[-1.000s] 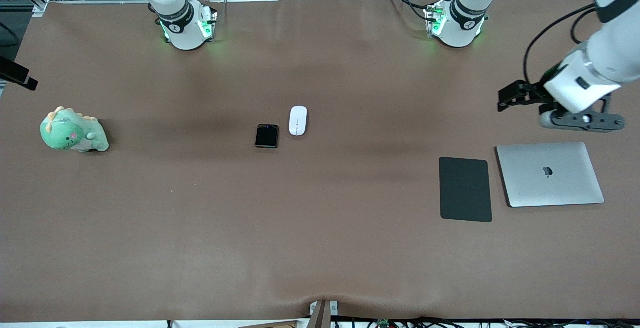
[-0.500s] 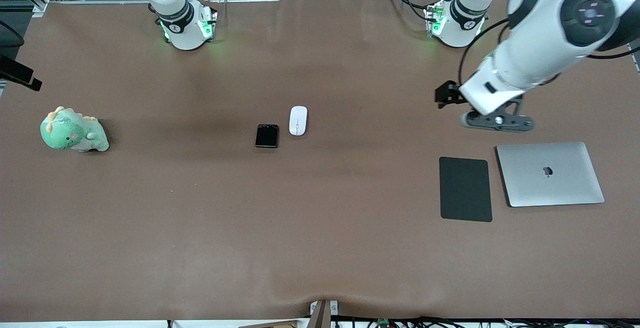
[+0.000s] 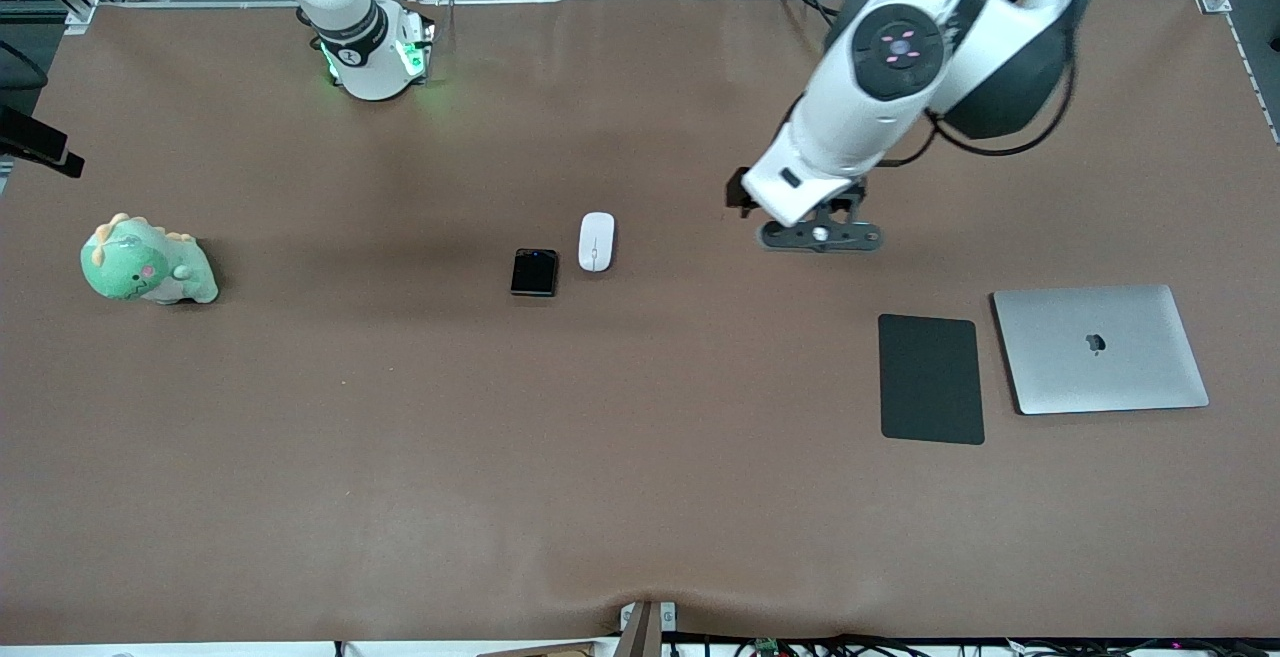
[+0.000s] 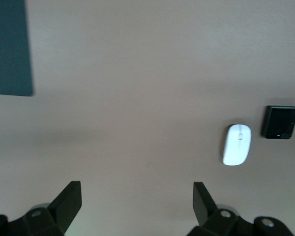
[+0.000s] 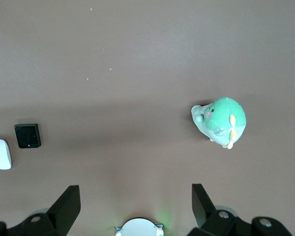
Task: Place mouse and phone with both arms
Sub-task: 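Move the left gripper over the white mouse beside the phone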
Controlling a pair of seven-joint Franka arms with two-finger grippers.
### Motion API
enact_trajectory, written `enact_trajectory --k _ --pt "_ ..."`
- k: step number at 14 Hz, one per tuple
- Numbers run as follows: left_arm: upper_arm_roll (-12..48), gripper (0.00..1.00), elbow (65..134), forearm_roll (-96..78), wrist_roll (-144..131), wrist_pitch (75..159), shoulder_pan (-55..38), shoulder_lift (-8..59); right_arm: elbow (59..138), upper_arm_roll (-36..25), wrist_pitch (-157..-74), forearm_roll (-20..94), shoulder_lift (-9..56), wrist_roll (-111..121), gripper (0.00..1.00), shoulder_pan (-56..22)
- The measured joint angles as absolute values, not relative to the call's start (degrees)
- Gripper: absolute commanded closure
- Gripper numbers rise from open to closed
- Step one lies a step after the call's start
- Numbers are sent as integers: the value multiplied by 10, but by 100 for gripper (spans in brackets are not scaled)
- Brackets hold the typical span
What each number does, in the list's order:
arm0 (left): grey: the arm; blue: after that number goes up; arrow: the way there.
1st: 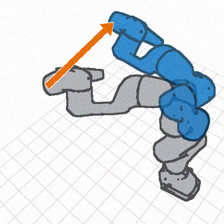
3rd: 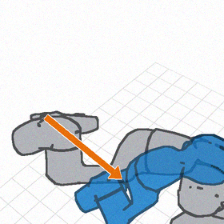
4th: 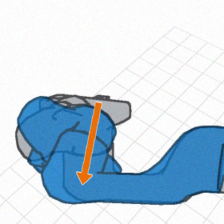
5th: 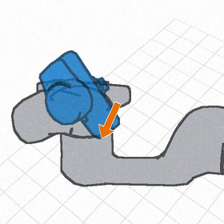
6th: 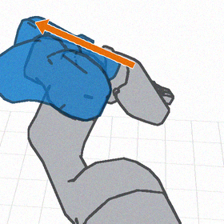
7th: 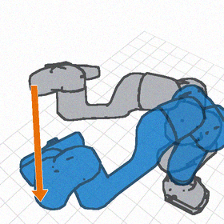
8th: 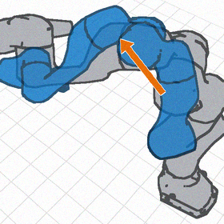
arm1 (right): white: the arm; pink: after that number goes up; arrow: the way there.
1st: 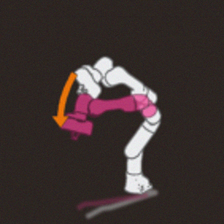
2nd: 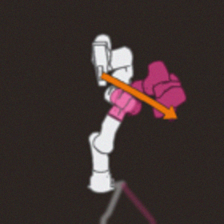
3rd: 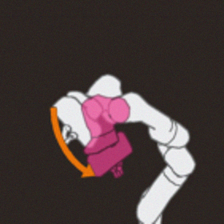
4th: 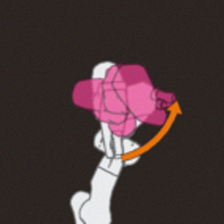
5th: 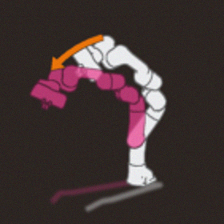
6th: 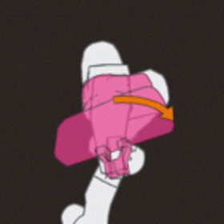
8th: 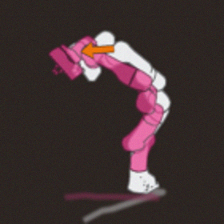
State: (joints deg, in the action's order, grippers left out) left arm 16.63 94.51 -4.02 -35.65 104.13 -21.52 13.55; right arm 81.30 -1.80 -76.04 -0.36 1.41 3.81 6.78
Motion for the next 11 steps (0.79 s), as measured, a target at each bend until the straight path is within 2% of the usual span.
enact_trajectory --k 5,11 --pt "166 0 947 -22 -443 1135 -297 197 810 -26 -729 3 4 55 0 88" --pt "166 0 940 49 -571 1268 -399 306 810 -26 -719 4 4 75 0 88"
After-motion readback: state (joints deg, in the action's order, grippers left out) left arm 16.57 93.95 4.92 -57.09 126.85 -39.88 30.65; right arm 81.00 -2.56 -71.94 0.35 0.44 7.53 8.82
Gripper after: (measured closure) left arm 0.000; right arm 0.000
